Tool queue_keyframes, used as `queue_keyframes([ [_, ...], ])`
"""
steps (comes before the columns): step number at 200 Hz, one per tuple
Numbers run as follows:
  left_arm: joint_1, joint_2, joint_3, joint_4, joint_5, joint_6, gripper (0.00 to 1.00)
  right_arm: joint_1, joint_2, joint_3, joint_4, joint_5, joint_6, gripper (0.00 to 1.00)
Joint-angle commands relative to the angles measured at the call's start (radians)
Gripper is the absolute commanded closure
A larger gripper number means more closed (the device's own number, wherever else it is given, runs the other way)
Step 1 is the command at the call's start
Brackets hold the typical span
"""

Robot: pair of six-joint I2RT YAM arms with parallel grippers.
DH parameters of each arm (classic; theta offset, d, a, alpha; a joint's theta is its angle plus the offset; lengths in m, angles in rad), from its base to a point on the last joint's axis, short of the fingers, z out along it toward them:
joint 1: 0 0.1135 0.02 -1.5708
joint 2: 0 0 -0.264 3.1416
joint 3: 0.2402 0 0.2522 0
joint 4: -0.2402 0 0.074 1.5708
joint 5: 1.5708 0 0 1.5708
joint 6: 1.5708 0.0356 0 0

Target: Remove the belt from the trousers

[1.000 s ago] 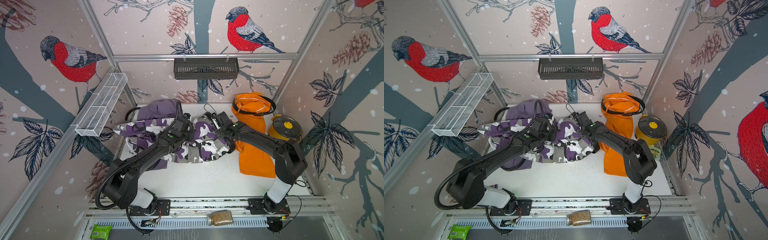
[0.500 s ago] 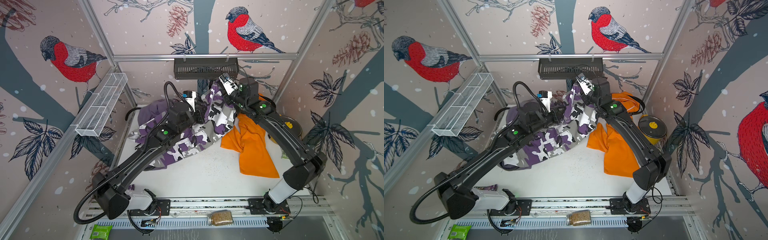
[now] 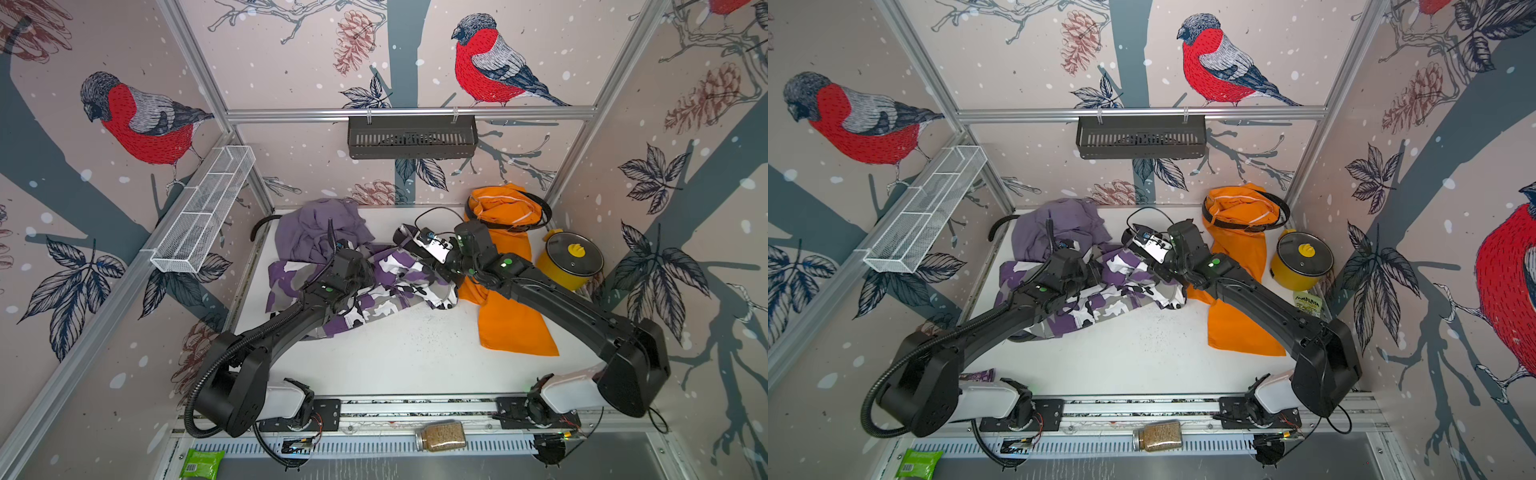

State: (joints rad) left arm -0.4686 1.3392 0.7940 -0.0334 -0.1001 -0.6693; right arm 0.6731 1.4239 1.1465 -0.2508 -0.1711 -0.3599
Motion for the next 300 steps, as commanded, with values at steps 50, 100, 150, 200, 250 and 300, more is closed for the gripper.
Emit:
queue_keyframes([
  [50,-0.137,-0.178,0.023,0.065,0.116,0.314,0.00,-0.007,-0.092,-0.131,0.125,-0.048,0.076,0.91],
  [100,-0.168,-0.006,0.086,0.168,0.286,0.397,0.00,-0.038,-0.128,-0.123,0.116,-0.102,0.076,0.91],
  [150,-0.169,0.126,0.153,0.223,0.263,0.458,0.71,-0.048,-0.143,-0.130,0.105,-0.117,0.074,0.92],
  [200,-0.132,0.141,0.145,0.126,-0.039,0.410,1.00,-0.073,-0.200,-0.185,0.101,-0.130,0.087,0.92],
  [250,-0.031,0.164,0.143,0.037,0.000,0.330,1.00,-0.078,-0.221,-0.257,0.118,-0.139,0.123,0.92],
  [300,-0.147,0.085,0.171,0.001,-0.154,0.420,0.14,-0.072,-0.211,-0.205,0.098,-0.154,0.108,0.92],
])
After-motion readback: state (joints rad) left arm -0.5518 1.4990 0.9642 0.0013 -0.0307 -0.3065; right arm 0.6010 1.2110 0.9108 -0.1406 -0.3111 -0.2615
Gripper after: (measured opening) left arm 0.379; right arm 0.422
